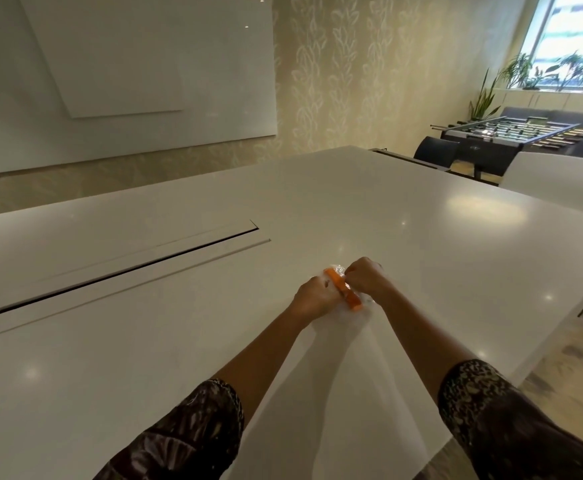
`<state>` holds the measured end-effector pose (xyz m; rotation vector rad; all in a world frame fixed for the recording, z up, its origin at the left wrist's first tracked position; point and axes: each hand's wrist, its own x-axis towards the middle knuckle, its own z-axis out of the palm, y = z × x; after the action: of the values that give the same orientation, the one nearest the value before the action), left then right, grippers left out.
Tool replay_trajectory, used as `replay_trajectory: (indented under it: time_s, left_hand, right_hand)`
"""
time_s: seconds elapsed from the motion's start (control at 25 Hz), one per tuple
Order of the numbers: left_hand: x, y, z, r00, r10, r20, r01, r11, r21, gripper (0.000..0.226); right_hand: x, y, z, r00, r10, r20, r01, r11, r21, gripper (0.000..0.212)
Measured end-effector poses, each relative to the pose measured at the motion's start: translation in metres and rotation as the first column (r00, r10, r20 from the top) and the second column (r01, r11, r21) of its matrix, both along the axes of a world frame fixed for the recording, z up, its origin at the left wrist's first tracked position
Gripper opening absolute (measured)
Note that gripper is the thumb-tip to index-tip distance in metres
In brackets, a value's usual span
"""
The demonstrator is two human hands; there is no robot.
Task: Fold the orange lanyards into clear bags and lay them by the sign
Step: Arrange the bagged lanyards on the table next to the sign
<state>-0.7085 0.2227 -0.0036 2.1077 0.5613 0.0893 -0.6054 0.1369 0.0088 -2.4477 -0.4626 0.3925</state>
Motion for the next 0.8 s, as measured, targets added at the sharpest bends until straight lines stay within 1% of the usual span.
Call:
replay_trajectory:
  time_s: [0.08, 0.16, 0.28, 0.36, 0.56, 0.68, 0.8]
  left_hand:
    - [-0.006, 0.008, 0.0, 1.0, 0.024, 0.009, -0.024, 1.0, -0.012, 0.025]
    - [-0.012, 0.018, -0.001, 0.999, 0.053, 0.013, -0.053, 0.998, -0.018, 0.019]
    - [-0.026, 0.034, 0.0, 0.994, 0.106, 0.013, -0.106, 0.994, -0.032, 0.02]
    - [-0.04, 0.047, 0.001, 0.99, 0.142, 0.014, -0.142, 0.989, -0.044, 0.026]
    - [-0.087, 0.082, 0.003, 0.973, 0.229, 0.018, -0.227, 0.97, -0.09, 0.033]
    - [-0.122, 0.106, 0.007, 0.958, 0.287, 0.016, -0.284, 0.952, -0.119, 0.029]
    - [-0.165, 0.135, 0.014, 0.937, 0.35, -0.01, -0.349, 0.931, -0.105, 0.026]
  right_hand:
    - [-0.001, 0.008, -0.002, 1.0, -0.001, 0.015, 0.0, 1.0, 0.03, 0.026]
    - [-0.006, 0.017, -0.002, 1.0, 0.017, 0.026, -0.018, 0.999, 0.036, 0.027]
    - [-0.019, 0.035, 0.001, 0.999, 0.048, 0.017, -0.049, 0.998, 0.047, 0.024]
    - [-0.032, 0.049, 0.005, 0.997, 0.083, 0.006, -0.083, 0.995, 0.053, 0.025]
    - [-0.07, 0.091, 0.007, 0.984, 0.179, 0.01, -0.18, 0.982, 0.055, 0.028]
    - [-0.1, 0.124, 0.009, 0.972, 0.233, 0.013, -0.234, 0.971, 0.043, 0.029]
    - [-0.136, 0.164, 0.013, 0.962, 0.275, 0.004, -0.274, 0.96, 0.056, 0.029]
